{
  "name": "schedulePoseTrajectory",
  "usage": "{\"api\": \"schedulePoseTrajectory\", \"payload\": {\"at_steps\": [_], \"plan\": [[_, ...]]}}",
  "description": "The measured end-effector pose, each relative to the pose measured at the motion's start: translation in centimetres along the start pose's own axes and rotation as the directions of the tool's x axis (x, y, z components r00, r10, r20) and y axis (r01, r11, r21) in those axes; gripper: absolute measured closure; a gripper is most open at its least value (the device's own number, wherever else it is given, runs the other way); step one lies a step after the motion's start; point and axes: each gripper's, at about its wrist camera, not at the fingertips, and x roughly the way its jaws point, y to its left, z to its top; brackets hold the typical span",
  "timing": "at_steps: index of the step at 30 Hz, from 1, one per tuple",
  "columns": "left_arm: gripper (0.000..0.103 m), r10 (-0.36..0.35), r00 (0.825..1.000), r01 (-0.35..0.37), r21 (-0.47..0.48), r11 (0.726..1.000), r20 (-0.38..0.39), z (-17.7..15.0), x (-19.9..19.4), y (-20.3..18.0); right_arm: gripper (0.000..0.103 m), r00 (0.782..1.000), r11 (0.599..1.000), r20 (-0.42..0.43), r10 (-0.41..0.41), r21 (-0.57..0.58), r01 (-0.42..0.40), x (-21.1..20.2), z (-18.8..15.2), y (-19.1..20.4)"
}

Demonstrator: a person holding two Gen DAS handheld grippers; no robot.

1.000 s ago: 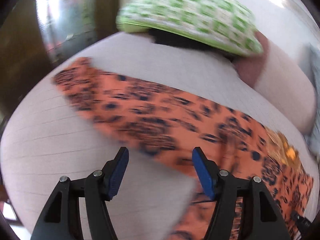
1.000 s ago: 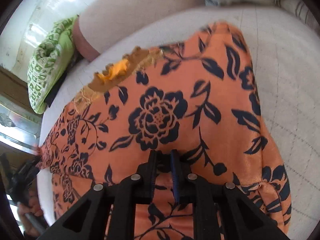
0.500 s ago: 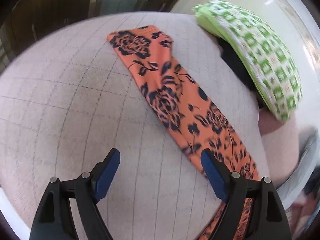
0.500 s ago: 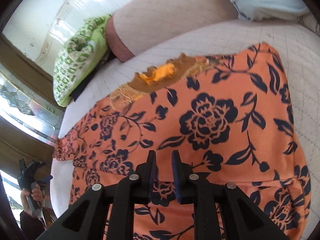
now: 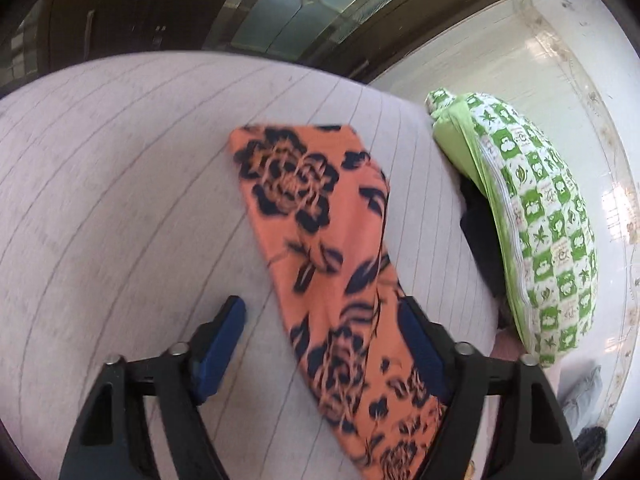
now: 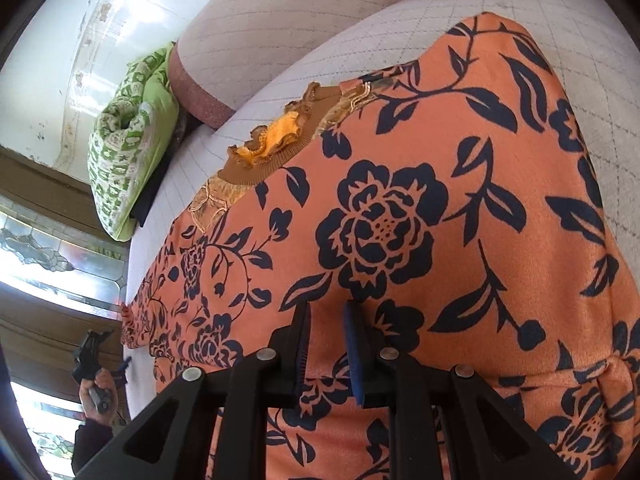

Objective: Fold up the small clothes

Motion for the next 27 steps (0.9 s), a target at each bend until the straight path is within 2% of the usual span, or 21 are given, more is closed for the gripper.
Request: {"api": "schedulePoseTrajectory", "payload": {"at_steps": [2, 3, 4, 6, 8, 9, 11, 15, 20, 23, 27], "plan": [[0.036, 0.011, 1.0, -0.011, 0.022, 1.0, 0.022, 0.1, 0.4, -0.3, 0.083, 1.0, 1.0, 0.005, -0.009, -0.01, 0.009, 0.1, 0.1, 0.3], [0.042, 0.012, 0.999, -0.013, 0.033, 0.999, 0.04, 0.1, 0.5, -0.5, 0.083, 1.0, 1.0, 0.007, -0.012, -0.013, 0.012, 0.2, 0.1, 0.3], [0.049, 0.013, 0.998, -0.015, 0.049, 0.999, 0.057, 0.1, 0.6, -0.6, 0.083, 1.0, 1.0, 0.009, -0.013, -0.017, 0.014, 0.3, 0.2, 0.3], [0.078, 0.021, 0.998, -0.024, 0.057, 0.998, 0.062, 0.4, 0.9, -0.3, 0.083, 1.0, 1.0, 0.014, -0.015, -0.022, 0.015, 0.4, 0.2, 0.3], [0.093, 0.011, 0.997, -0.013, 0.032, 0.999, 0.074, 0.6, 0.9, 0.6, 0.083, 1.0, 1.0, 0.018, -0.016, -0.022, 0.016, 0.5, 0.3, 0.4], [0.096, 0.008, 0.997, -0.009, 0.021, 1.0, 0.073, 1.0, 0.9, 1.1, 0.083, 1.0, 1.0, 0.019, -0.016, -0.023, 0.017, 0.5, 0.4, 0.4], [0.097, -0.004, 0.997, 0.002, 0.021, 1.0, 0.079, 0.9, 0.7, 1.4, 0.083, 1.0, 1.0, 0.021, -0.017, -0.024, 0.018, 0.5, 0.4, 0.4], [0.097, 0.028, 0.994, -0.039, 0.104, 0.994, 0.105, 0.5, -0.6, 0.1, 0.083, 0.999, 1.0, 0.027, -0.019, -0.023, 0.019, 0.3, 0.4, 0.4], [0.097, -0.026, 0.991, 0.001, 0.194, 0.981, 0.128, 0.0, -3.8, -3.7, 0.083, 0.996, 0.998, 0.075, -0.052, -0.022, 0.054, -1.0, 0.6, 0.4], [0.097, -0.058, 0.991, 0.026, 0.263, 0.964, 0.118, -0.9, -6.3, -6.8, 0.083, 0.993, 0.999, 0.107, -0.04, 0.006, 0.04, -2.2, 0.9, -0.2], [0.098, -0.114, 0.988, 0.068, 0.371, 0.926, 0.103, -3.6, -9.8, -11.7, 0.083, 0.99, 0.999, 0.14, -0.016, 0.046, 0.009, -3.8, 1.4, -1.1]]}}
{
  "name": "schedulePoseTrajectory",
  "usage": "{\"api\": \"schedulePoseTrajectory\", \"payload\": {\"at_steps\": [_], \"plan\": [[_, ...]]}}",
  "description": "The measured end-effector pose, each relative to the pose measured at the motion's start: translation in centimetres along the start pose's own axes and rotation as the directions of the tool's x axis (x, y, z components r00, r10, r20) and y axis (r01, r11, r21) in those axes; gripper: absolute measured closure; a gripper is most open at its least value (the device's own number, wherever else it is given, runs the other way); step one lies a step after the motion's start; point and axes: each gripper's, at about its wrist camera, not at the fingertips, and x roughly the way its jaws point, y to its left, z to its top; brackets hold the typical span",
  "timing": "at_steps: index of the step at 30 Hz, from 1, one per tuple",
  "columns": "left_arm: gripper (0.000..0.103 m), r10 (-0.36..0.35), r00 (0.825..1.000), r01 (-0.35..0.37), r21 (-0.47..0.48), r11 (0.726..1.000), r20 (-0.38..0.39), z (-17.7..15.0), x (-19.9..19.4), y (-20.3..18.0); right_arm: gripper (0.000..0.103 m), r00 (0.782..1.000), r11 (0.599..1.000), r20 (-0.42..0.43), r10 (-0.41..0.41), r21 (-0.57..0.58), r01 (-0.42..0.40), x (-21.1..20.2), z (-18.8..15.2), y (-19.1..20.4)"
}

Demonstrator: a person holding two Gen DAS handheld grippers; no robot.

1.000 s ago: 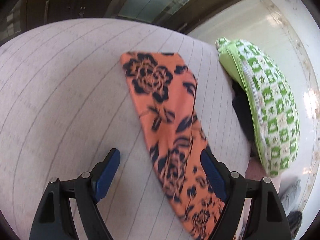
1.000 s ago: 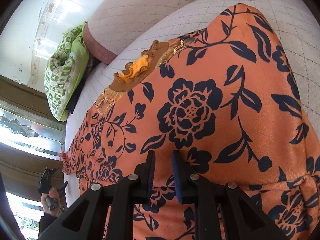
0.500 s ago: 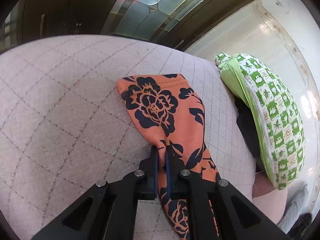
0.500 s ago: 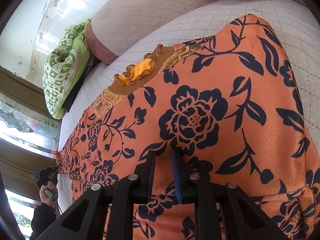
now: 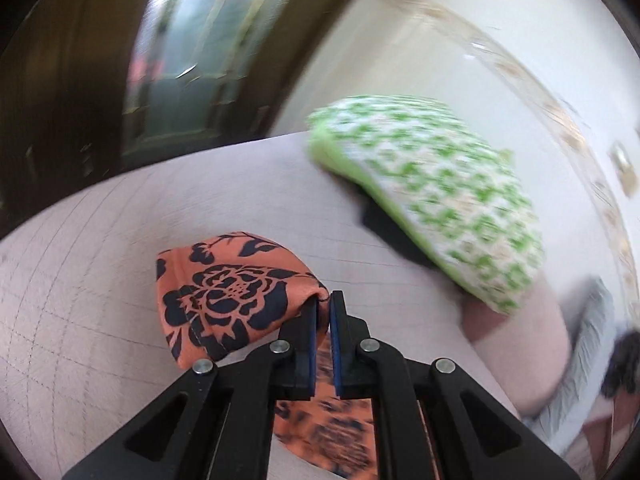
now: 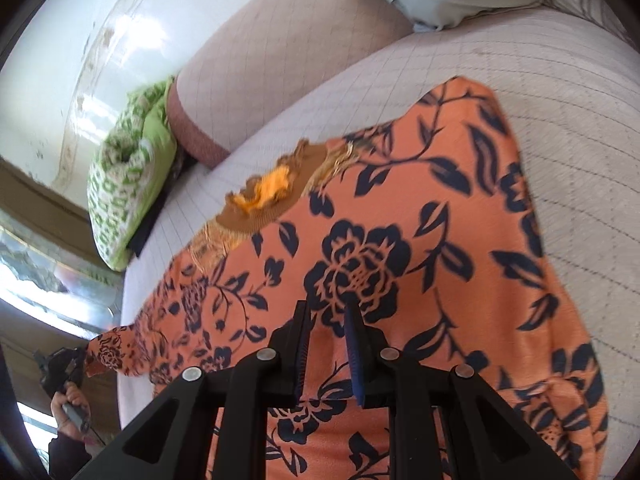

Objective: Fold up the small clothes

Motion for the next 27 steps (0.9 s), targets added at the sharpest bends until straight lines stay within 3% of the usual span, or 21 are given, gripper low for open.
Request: {"api": "schedulePoseTrajectory", "payload": {"at_steps": [4, 9, 13, 17, 20, 22, 24, 26, 27], "plan": [[0.098, -0.054, 0.999, 0.054, 0.141, 0.988, -0.004, -1.4, -2.5, -7.0, 0.083, 0.999, 1.0, 0.037, 0.02, 0.018, -0.02, -1.7, 0.6, -0.6], [0.098, -0.147, 0.988, 0.155, 0.32, 0.934, -0.052, -6.2, -4.9, -15.6, 0.083, 0.995, 0.999, 0.101, 0.019, 0.04, -0.024, -4.2, 1.7, -1.8], [0.098, -0.221, 0.968, 0.251, 0.465, 0.849, -0.12, -11.7, -6.1, -22.2, 0.083, 0.991, 0.995, 0.132, 0.037, 0.084, -0.049, -5.9, 2.4, -3.3], [0.098, -0.285, 0.931, 0.365, 0.559, 0.744, -0.228, -19.4, -6.6, -28.4, 0.083, 0.985, 0.991, 0.165, 0.044, 0.12, -0.064, -7.6, 3.1, -5.0], [0.098, -0.287, 0.91, 0.415, 0.629, 0.657, -0.301, -26.2, -5.9, -32.3, 0.083, 0.981, 0.987, 0.189, 0.047, 0.143, -0.075, -8.8, 3.5, -6.2], [0.098, -0.262, 0.893, 0.446, 0.65, 0.616, -0.365, -29.9, -5.1, -33.9, 0.083, 0.978, 0.985, 0.203, 0.044, 0.156, -0.077, -9.5, 3.7, -7.0], [0.097, -0.203, 0.908, 0.415, 0.724, 0.551, -0.366, -33.3, -4.6, -35.0, 0.083, 0.977, 0.981, 0.209, 0.047, 0.175, -0.085, -9.9, 3.8, -7.8], [0.097, -0.189, 0.916, 0.398, 0.744, 0.536, -0.353, -33.8, -4.5, -34.6, 0.081, 0.976, 0.976, 0.21, 0.059, 0.192, -0.1, -10.2, 4.0, -8.2], [0.097, -0.174, 0.92, 0.386, 0.742, 0.548, -0.351, -33.4, -4.3, -34.0, 0.081, 0.976, 0.975, 0.207, 0.068, 0.192, -0.109, -10.1, 4.0, -8.2]]}}
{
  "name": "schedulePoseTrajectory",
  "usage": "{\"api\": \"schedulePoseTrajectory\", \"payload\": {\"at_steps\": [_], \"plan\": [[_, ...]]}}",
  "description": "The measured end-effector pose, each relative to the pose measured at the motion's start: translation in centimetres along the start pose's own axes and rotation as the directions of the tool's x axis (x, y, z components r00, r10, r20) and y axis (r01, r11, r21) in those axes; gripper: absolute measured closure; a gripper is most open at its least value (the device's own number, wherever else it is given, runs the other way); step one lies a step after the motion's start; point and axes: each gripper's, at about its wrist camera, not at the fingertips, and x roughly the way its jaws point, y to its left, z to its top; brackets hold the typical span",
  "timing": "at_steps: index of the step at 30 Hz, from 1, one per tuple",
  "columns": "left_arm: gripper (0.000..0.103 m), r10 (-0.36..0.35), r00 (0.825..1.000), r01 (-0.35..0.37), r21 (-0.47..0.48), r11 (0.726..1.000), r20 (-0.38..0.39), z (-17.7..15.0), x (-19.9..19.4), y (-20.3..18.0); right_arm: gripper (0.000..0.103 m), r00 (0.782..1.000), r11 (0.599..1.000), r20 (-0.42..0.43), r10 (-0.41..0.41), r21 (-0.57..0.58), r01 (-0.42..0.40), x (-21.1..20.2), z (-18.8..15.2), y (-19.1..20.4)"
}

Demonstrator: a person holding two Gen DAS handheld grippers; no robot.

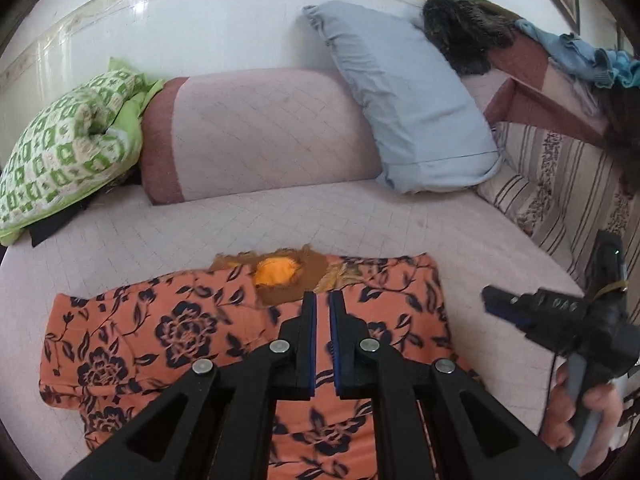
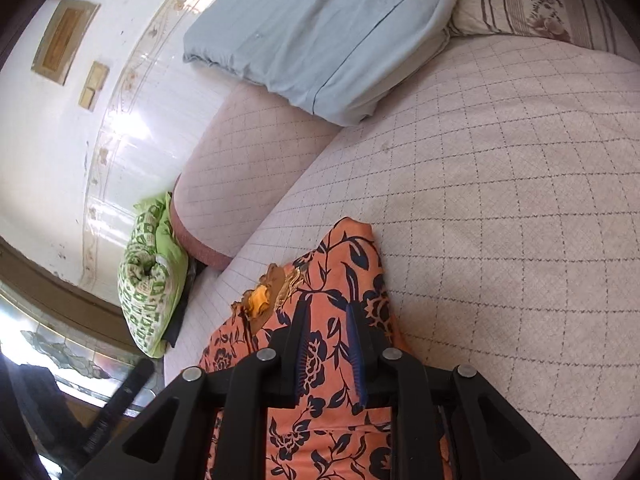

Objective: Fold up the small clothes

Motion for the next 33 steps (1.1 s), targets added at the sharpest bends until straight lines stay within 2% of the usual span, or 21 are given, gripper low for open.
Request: {"api": "schedulePoseTrajectory", "payload": {"at_steps": [2, 4, 6, 8, 10, 12, 15, 16, 18, 20, 22, 27, 30, 33], "plan": [[0.095, 0.057, 0.998, -0.058, -0.07, 0.996, -0.017, -0.4, -0.4, 3.5, 0.081, 0.999, 1.0, -0.027, 0.025, -0.007, -0.025, 0.4, 0.1, 0.4], [0.079, 0.148, 0.989, -0.15, -0.17, 0.974, -0.025, -1.3, -1.3, 7.8, 0.081, 0.994, 0.996, -0.06, 0.093, -0.004, -0.093, 1.2, -0.4, 1.3], [0.048, 0.258, 0.966, -0.256, -0.281, 0.925, -0.029, -3.2, -2.7, 12.4, 0.071, 0.978, 0.983, -0.101, 0.182, 0.026, -0.181, 1.9, -0.9, 2.0], [0.041, 0.346, 0.937, -0.338, -0.364, 0.868, -0.046, -5.1, -3.7, 15.9, 0.02, 0.963, 0.972, -0.131, 0.233, 0.043, -0.23, 2.6, -2.0, 3.1], [0.041, 0.394, 0.917, -0.382, -0.433, 0.816, -0.068, -7.2, -4.4, 18.8, 0.019, 0.957, 0.966, -0.132, 0.259, 0.016, -0.259, 3.4, -3.1, 4.7], [0.041, 0.432, 0.896, -0.425, -0.497, 0.757, -0.108, -9.4, -4.6, 21.7, 0.02, 0.943, 0.959, -0.184, 0.278, -0.008, -0.284, 4.9, -4.1, 6.3], [0.041, 0.444, 0.884, -0.445, -0.547, 0.709, -0.144, -11.8, -3.9, 24.5, 0.021, 0.918, 0.952, -0.26, 0.299, 0.01, -0.307, 7.5, -5.8, 7.8], [0.041, 0.446, 0.882, -0.447, -0.566, 0.693, -0.152, -12.6, -3.8, 25.6, 0.022, 0.91, 0.95, -0.285, 0.301, 0.012, -0.311, 8.6, -6.4, 8.3], [0.041, 0.438, 0.884, -0.443, -0.598, 0.668, -0.166, -13.6, -3.2, 27.1, 0.025, 0.911, 0.958, -0.308, 0.274, 0.005, -0.287, 10.1, -7.3, 8.9], [0.041, 0.393, 0.899, -0.417, -0.647, 0.638, -0.193, -14.2, -2.7, 29.1, 0.028, 0.912, 0.965, -0.326, 0.251, 0.005, -0.264, 11.8, -7.9, 9.1], [0.041, 0.379, 0.908, -0.392, -0.684, 0.615, -0.18, -14.3, -2.6, 30.2, 0.032, 0.905, 0.964, -0.334, 0.263, 0.046, -0.263, 13.5, -8.2, 8.9], [0.041, 0.371, 0.914, -0.376, -0.684, 0.625, -0.164, -13.9, -2.2, 30.7, 0.033, 0.919, 0.974, -0.329, 0.218, 0.015, -0.226, 16.1, -8.3, 9.7], [0.041, 0.347, 0.925, -0.352, -0.69, 0.633, -0.154, -13.7, -2.1, 30.6, 0.033, 0.913, 0.975, -0.343, 0.218, 0.027, -0.223, 17.6, -8.6, 9.8], [0.041, 0.353, 0.923, -0.359, -0.679, 0.64, -0.154, -13.5, -2.1, 30.5, 0.034, 0.918, 0.98, -0.352, 0.184, -0.005, -0.199, 19.1, -9.3, 10.1]]}}
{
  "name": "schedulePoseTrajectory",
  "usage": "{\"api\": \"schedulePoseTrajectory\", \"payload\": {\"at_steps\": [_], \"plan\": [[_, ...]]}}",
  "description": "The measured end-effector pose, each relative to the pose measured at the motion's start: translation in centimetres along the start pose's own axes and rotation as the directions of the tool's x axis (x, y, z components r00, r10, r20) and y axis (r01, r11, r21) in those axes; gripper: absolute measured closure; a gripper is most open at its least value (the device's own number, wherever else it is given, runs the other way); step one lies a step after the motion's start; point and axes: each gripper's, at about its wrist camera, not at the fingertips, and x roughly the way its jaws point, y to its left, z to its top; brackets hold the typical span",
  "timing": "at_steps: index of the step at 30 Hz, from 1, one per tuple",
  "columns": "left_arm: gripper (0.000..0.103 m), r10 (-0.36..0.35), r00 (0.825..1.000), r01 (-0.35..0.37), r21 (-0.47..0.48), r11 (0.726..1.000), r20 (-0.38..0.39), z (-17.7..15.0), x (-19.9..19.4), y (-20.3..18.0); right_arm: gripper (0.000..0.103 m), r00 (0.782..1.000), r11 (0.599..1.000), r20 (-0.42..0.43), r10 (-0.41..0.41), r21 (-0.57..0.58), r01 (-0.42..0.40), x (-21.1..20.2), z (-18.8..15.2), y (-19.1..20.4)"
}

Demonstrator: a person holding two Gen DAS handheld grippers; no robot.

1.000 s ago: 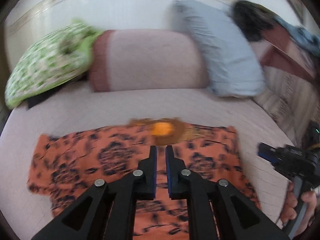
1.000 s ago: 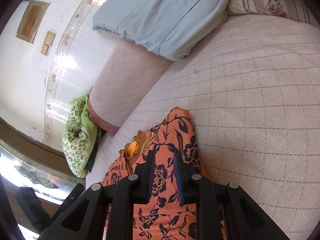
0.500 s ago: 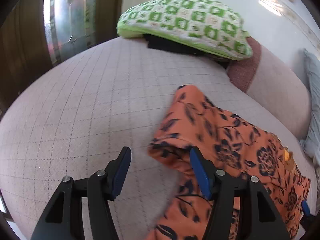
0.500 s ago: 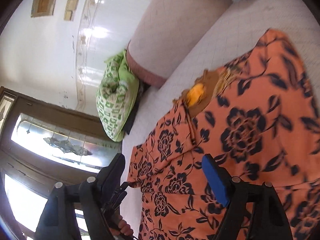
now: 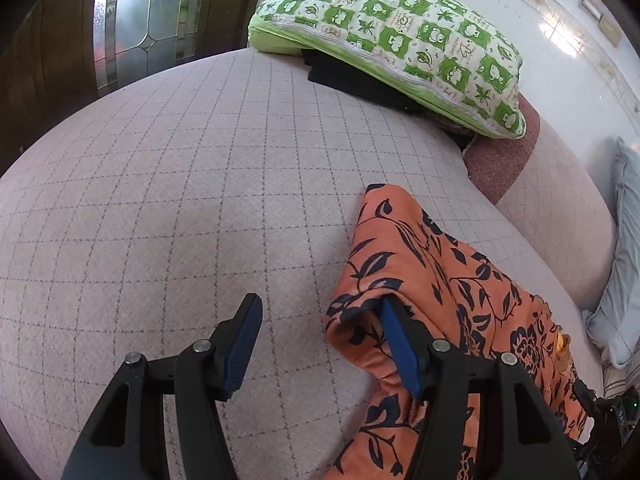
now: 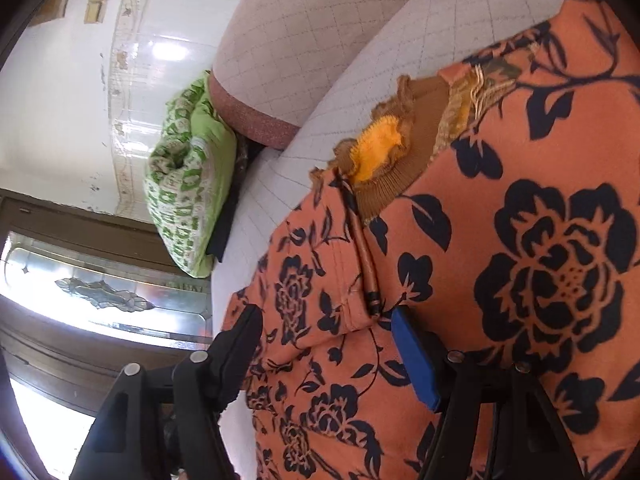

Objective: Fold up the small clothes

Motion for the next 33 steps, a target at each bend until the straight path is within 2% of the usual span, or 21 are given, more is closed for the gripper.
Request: {"api": "schedulePoseTrajectory", "payload": {"at_steps": [4, 6, 7, 8, 9, 12, 15, 18, 19, 21, 22, 24, 25, 27, 29, 30, 33], "plan": [[0.041, 0.007, 1.0, -0.007, -0.01, 1.0, -0.008, -0.3, 0.0, 0.1, 0.034, 0.999, 1.0, 0.044, -0.007, -0.024, 0.008, 0.8, 0.4, 0.7], [0.041, 0.019, 1.0, -0.019, 0.004, 1.0, -0.004, -0.5, -0.1, 0.1, 0.053, 1.0, 0.998, 0.028, -0.014, -0.056, 0.015, 1.9, 0.7, 1.1], [0.041, 0.021, 1.0, -0.021, 0.008, 1.0, 0.0, -0.6, -0.2, 0.1, 0.074, 0.999, 0.996, 0.006, -0.049, -0.068, 0.049, 2.9, 0.6, 1.3], [0.041, 0.026, 1.0, -0.026, 0.011, 1.0, 0.005, -0.6, -0.2, 0.2, 0.09, 0.997, 0.994, 0.003, -0.077, -0.072, 0.077, 3.4, 0.3, 1.2], [0.041, 0.028, 1.0, -0.028, 0.009, 1.0, 0.007, -0.6, -0.3, 0.3, 0.093, 0.996, 0.993, 0.006, -0.09, -0.076, 0.09, 3.6, 0.1, 1.3], [0.041, 0.009, 1.0, -0.009, -0.021, 1.0, 0.0, -0.4, -0.3, 0.7, 0.095, 0.995, 0.99, 0.033, -0.095, -0.103, 0.098, 2.5, -0.2, 2.5], [0.041, 0.002, 1.0, -0.002, -0.015, 1.0, 0.006, -0.3, -0.3, 0.3, 0.095, 0.989, 0.98, 0.126, -0.082, -0.172, 0.104, -0.4, -0.5, 4.9], [0.041, -0.047, 0.999, 0.047, 0.003, 0.999, 0.004, -0.3, -0.7, -0.3, 0.096, 0.972, 0.971, 0.231, -0.051, -0.217, 0.103, -4.2, -1.1, 6.9], [0.04, -0.065, 0.998, 0.065, 0.012, 0.998, 0.005, -0.4, -0.9, -0.6, 0.096, 0.96, 0.965, 0.275, -0.047, -0.236, 0.115, -5.9, -1.5, 7.4], [0.027, -0.129, 0.991, 0.13, 0.066, 0.989, -0.026, -0.5, -0.9, -1.9, 0.096, 0.932, 0.949, 0.357, -0.067, -0.264, 0.17, -8.9, -2.3, 8.0], [0.026, -0.15, 0.987, 0.156, 0.105, 0.982, -0.058, -0.7, -0.6, -2.7, 0.096, 0.907, 0.937, 0.41, -0.1, -0.269, 0.224, -10.5, -2.7, 7.9], [0.026, -0.154, 0.969, 0.199, 0.236, 0.951, -0.195, -1.8, 0.9, -4.9, 0.096, 0.856, 0.921, 0.486, -0.177, -0.226, 0.319, -13.2, -2.9, 6.6], [0.026, -0.146, 0.959, 0.212, 0.274, 0.938, -0.241, -2.4, 1.4, -5.5, 0.096, 0.841, 0.923, 0.497, -0.214, -0.179, 0.341, -14.4, -2.8, 5.2], [0.026, -0.131, 0.939, 0.237, 0.325, 0.916, -0.317, -3.3, 2.3, -6.4, 0.096, 0.851, 0.931, 0.448, -0.274, -0.097, 0.351, -15.5, -1.9, 2.0], [0.026, -0.143, 0.935, 0.249, 0.312, 0.917, -0.325, -3.1, 2.3, -6.3, 0.096, 0.87, 0.919, 0.326, -0.37, -0.008, 0.394, -15.0, -1.2, -1.7], [0.026, -0.168, 0.933, 0.264, 0.289, 0.92, -0.32, -2.7, 2.1, -6.0, 0.096, 0.872, 0.915, 0.288, -0.395, 0.037, 0.402, -14.8, -1.2, -3.3], [0.026, -0.244, 0.915, 0.328, 0.239, 0.914, -0.32, -1.6, 1.3, -5.4, 0.094, 0.894, 0.915, 0.192, -0.404, 0.103, 0.391, -13.8, -0.7, -6.5]]}}
